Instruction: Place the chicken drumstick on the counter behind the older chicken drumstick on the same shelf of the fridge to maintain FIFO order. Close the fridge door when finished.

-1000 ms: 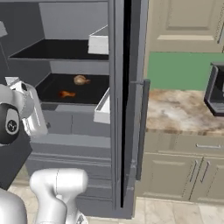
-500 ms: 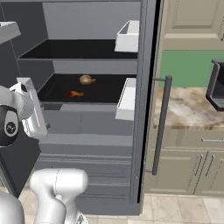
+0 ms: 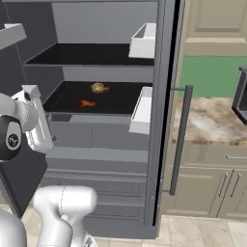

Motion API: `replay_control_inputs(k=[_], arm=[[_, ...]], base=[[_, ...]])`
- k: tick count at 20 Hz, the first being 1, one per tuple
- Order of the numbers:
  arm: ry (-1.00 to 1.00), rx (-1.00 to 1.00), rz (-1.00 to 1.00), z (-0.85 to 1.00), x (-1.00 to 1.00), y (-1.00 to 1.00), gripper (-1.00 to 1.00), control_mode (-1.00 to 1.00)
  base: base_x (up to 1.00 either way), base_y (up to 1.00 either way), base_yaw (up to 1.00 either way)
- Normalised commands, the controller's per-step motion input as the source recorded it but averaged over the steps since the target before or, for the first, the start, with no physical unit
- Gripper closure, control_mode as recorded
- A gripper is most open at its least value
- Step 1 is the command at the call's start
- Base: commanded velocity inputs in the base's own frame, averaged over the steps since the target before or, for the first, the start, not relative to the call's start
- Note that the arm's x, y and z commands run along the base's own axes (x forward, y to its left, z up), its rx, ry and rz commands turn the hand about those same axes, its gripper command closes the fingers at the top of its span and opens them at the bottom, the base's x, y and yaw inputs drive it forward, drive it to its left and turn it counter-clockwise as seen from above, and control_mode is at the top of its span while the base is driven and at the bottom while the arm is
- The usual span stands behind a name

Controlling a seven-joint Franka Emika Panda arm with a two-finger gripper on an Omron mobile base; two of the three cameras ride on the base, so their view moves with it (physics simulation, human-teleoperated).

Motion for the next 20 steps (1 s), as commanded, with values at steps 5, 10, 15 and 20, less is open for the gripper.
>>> replay_control_inputs(k=[5,10,15,20], arm=[[0.00,0.00,0.00,0.00,0.00,0.00,-1.00,1.00],[-0.01,0.00,0.00,-0.06,-0.02,-0.03,-1.00,-1.00],[-0.19,0.18,0.00,-0.13,-0.63,-0.90,-1.00,-1.00],[-0.30,0.24,0.00,0.00,-0.48,-1.00,-1.00,-1.00]], base=[[0.06,0.00,0.07],[0.00,-0.01,0.00],[0.00,0.00,0.00],[0.00,0.00,0.00]])
